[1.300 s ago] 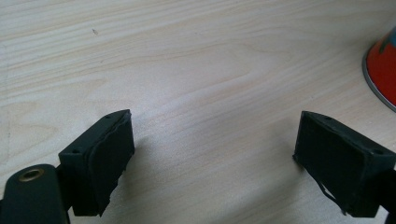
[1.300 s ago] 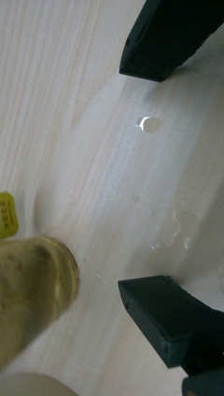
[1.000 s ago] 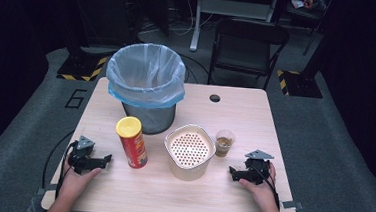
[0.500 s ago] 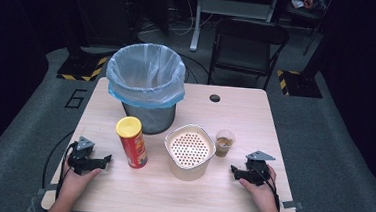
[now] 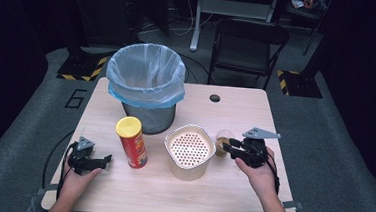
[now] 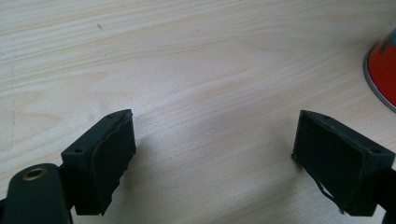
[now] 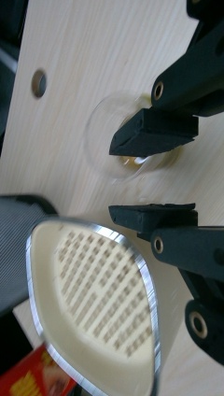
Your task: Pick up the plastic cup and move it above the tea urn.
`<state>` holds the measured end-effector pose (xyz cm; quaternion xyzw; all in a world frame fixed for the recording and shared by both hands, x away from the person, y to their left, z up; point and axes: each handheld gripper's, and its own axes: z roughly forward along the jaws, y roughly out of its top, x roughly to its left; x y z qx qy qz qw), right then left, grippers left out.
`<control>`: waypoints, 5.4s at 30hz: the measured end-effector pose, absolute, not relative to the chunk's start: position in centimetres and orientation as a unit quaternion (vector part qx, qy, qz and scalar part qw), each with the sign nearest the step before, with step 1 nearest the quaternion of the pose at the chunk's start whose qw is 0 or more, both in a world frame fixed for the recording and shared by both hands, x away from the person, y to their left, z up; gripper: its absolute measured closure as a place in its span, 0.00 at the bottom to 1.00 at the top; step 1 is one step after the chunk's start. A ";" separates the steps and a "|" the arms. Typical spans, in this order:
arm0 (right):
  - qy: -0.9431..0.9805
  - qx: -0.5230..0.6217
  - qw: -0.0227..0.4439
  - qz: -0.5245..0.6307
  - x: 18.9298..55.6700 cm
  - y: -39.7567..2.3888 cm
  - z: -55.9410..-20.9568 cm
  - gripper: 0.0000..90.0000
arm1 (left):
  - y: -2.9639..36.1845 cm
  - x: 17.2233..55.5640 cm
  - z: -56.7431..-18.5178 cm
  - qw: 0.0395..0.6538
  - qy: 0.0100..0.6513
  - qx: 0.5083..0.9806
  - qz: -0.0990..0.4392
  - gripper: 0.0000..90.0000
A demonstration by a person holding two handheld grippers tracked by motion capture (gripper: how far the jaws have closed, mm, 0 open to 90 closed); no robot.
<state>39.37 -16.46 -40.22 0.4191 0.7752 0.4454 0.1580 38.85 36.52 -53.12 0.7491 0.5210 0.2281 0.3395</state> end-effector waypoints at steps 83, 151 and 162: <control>0.782 0.440 0.221 0.381 45.4 -13.2 -48.1 0.31 | 36.6 38.9 -53.0 0.336 0.520 0.753 0.223 0.14; 0.843 0.197 0.205 0.457 47.1 -14.0 -39.9 0.42 | 36.6 38.9 -53.0 0.336 0.520 0.753 0.223 0.14; 0.847 0.161 0.222 0.456 47.5 -12.7 -39.2 0.43 | 36.6 38.9 -53.0 0.337 0.520 0.752 0.224 0.14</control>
